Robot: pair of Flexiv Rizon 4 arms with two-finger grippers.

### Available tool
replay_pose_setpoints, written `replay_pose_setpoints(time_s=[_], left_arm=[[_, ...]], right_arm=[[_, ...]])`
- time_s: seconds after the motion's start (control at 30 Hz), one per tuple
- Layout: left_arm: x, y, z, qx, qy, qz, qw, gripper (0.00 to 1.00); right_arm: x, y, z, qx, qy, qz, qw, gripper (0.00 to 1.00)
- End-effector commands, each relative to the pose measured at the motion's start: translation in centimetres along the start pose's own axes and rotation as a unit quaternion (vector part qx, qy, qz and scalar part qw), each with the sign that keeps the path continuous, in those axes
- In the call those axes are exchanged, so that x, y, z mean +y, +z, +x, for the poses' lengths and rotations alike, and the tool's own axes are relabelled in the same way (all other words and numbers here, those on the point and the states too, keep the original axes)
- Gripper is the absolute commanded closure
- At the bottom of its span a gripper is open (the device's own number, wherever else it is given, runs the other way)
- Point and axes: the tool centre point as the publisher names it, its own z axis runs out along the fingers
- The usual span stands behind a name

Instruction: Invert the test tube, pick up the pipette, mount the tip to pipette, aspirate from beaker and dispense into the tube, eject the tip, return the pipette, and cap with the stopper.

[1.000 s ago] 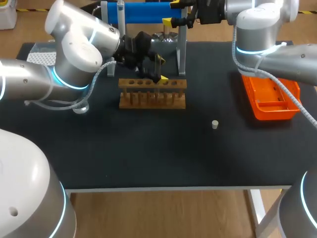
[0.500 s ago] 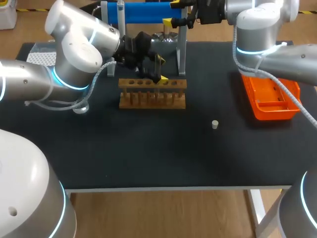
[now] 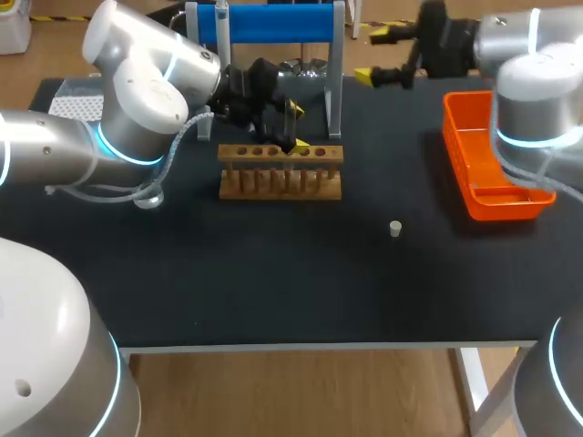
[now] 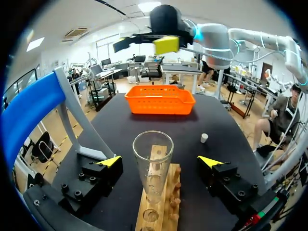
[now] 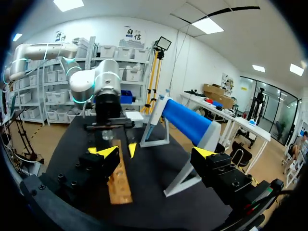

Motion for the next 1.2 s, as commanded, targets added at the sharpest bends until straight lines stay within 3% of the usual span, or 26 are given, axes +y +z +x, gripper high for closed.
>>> replay_pose_setpoints(time_s=[0.03, 0.33, 0.43, 0.63, 0.87, 1.2], left_arm=[[0.0, 0.0, -0.2, 0.002, 0.0, -0.001, 1.0, 0.0], [0.0, 0.0, -0.2, 0.002, 0.0, -0.001, 1.0, 0.0], [0.0, 0.0, -0.2, 0.002, 0.0, -0.001, 1.0, 0.0], [0.0, 0.0, -0.2, 0.002, 0.0, -0.001, 1.0, 0.0], [0.0, 0.0, -0.2, 0.002, 0.0, -0.001, 1.0, 0.0], [0.0, 0.0, -0.2, 0.002, 0.0, -0.001, 1.0, 0.0]], right_arm=[[-2.6, -10.5, 5.8, -0.032, 0.007, 0.0, 0.999, 0.0], [-7.9, -14.3, 12.5, -0.061, -0.003, 0.036, 0.997, 0.0], [-9.6, -14.4, 14.8, -0.051, 0.005, 0.039, 0.998, 0.0], [-12.4, -13.9, 17.6, -0.047, 0.012, 0.044, 0.998, 0.0], [-15.6, -12.6, 19.4, -0.048, 0.044, 0.051, 0.997, 0.0], [-18.4, -10.1, 20.1, -0.055, 0.063, 0.048, 0.995, 0.0]])
